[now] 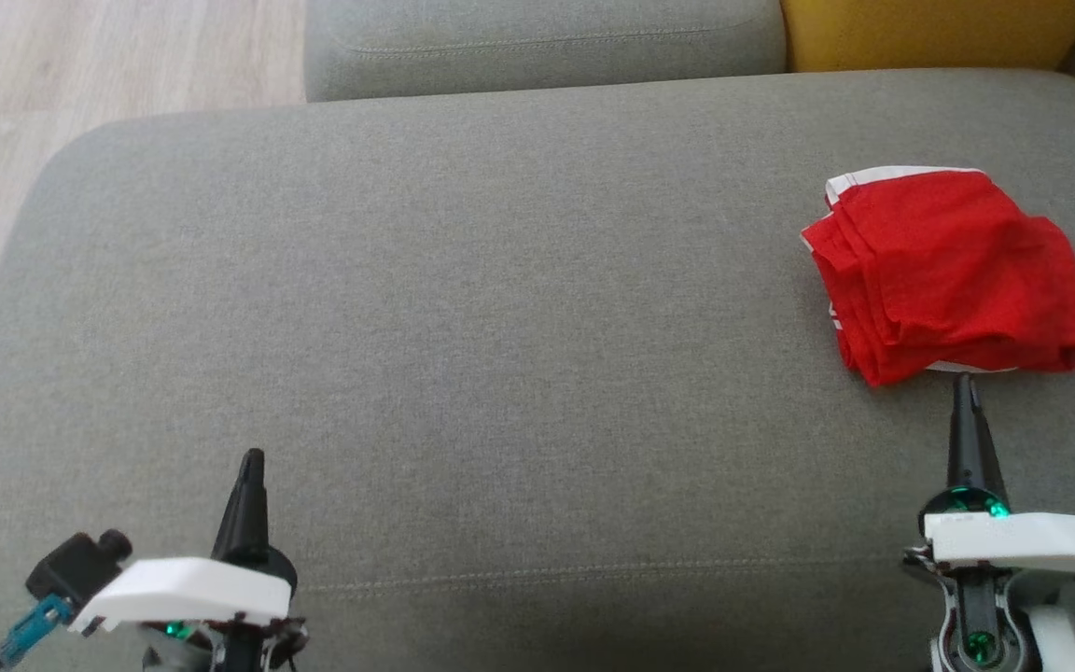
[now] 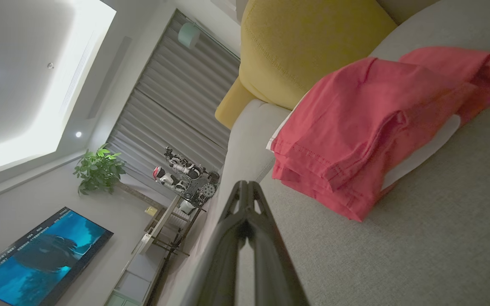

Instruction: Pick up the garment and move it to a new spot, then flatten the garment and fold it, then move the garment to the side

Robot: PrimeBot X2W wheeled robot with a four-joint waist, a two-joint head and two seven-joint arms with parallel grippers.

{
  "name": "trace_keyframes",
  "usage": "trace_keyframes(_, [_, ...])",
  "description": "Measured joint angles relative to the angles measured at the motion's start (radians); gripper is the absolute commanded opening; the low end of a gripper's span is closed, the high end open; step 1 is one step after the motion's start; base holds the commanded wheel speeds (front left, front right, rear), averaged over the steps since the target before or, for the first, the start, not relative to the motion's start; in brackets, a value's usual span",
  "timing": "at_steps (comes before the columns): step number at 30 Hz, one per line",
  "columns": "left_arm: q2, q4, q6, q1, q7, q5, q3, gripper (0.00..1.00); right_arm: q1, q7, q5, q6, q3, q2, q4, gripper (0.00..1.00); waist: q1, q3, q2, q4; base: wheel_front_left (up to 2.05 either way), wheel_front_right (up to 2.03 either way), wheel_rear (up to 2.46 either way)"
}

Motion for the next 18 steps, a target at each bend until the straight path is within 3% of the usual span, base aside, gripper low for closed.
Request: trace_keyframes(18, [0.001,0.029,-0.036,-0.032,0.049,-0.188,0.037,0.0,-0.001,0.046,0.208,0.0,-0.041,0.0,0.0,0.0,0.0,0.001,0.0,-0.007,0.0,0.0,0.0])
